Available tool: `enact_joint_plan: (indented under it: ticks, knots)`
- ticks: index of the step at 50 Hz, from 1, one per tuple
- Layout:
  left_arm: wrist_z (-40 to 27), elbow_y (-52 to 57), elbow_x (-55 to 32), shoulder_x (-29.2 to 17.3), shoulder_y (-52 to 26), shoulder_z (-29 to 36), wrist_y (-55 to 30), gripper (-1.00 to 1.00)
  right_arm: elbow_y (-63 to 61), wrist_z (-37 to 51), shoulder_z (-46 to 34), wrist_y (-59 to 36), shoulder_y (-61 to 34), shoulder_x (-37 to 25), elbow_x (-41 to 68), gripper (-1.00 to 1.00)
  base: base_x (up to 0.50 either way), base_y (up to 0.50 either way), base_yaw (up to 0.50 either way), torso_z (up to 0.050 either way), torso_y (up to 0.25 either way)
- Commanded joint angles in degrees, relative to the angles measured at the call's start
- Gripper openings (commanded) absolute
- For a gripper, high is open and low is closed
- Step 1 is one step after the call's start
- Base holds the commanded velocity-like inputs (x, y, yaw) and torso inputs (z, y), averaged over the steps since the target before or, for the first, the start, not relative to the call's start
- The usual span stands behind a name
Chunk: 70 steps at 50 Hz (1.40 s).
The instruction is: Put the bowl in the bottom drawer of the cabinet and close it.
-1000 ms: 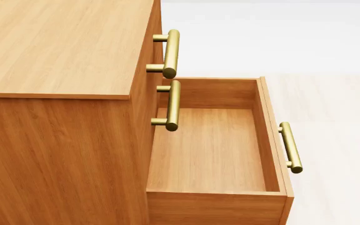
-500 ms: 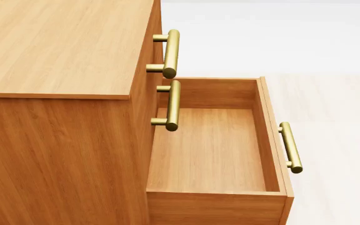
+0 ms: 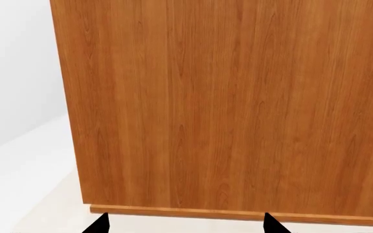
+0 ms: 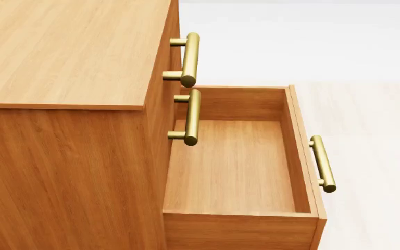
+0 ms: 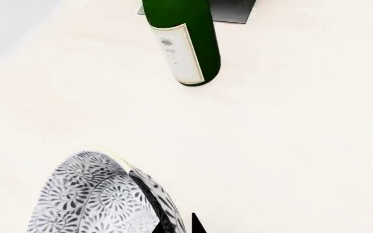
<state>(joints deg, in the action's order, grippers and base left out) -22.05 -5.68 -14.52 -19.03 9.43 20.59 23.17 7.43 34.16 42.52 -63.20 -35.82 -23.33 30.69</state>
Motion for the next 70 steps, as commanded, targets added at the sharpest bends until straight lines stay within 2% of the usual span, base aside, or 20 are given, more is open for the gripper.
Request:
enact_joint_plan:
  ticks: [1,12,13,14,19,20,22,31,41,50,70]
  knots:
    - [-0.1,-0.1,0.1,-0.1,0.4,0.1,0.6,1.00,-8.7,-1.0,-5.2,-0.3,-2.1,-1.4,0.8,-1.00,0.00,0.00,0.00,0.000,0.000]
    - [-0.6,-2.6,1.7,1.3,1.6,0.8,3.8,1.00,-8.5,-2.2,-15.5,1.8,-8.2,-5.1,-2.4,-1.00,0.00,0.00,0.00,0.000,0.000]
    - [-2.2,6.0,-0.9,-0.9,-1.1,0.7,-4.8,1.00,-8.2,-2.8,-16.9,2.1,-9.0,-5.8,-2.6,-1.00,0.00,0.00,0.00,0.000,0.000]
    - [-2.8,10.0,-1.7,-1.5,-2.1,0.6,-10.8,1.00,-7.5,-3.1,-17.6,2.3,-9.6,-6.0,-2.8,-1.00,0.00,0.00,0.00,0.000,0.000]
    - [-3.3,9.9,-0.9,-1.0,-1.8,1.1,-10.5,1.00,-6.3,-4.2,-21.4,3.3,-12.5,-7.3,-3.9,-1.00,0.00,0.00,0.00,0.000,0.000]
    - [-1.5,3.7,-1.1,0.1,-4.8,1.0,-8.1,1.00,-6.3,-4.3,-22.1,3.3,-13.3,-7.5,-4.0,-1.00,0.00,0.00,0.00,0.000,0.000]
    - [-3.7,12.4,-1.7,-2.3,-1.7,0.6,-12.6,1.00,-5.4,-4.6,-24.0,3.8,-15.1,-7.9,-4.8,-1.00,0.00,0.00,0.00,0.000,0.000]
    - [-3.6,11.9,-1.4,-2.2,-1.6,0.8,-11.7,1.00,-1.7,-6.9,-32.6,5.4,-22.2,-8.6,-7.1,-1.00,0.00,0.00,0.00,0.000,0.000]
    - [-3.1,10.6,-1.6,-2.1,-1.7,0.9,-10.6,1.00,10.2,-9.7,-41.3,9.1,-33.2,-6.4,-10.5,-1.00,0.00,0.00,0.00,0.000,0.000]
    - [-3.1,9.9,-1.6,-1.9,-1.7,1.1,-10.0,1.00,19.1,-12.2,-46.5,13.8,-39.3,-3.8,-13.1,-1.00,0.00,0.00,0.00,0.000,0.000]
    - [-3.0,9.8,-1.9,-2.1,-1.6,1.3,-9.7,1.00,43.8,-18.2,-53.1,27.0,-50.5,3.1,-17.1,-1.00,0.00,0.00,0.00,0.000,0.001]
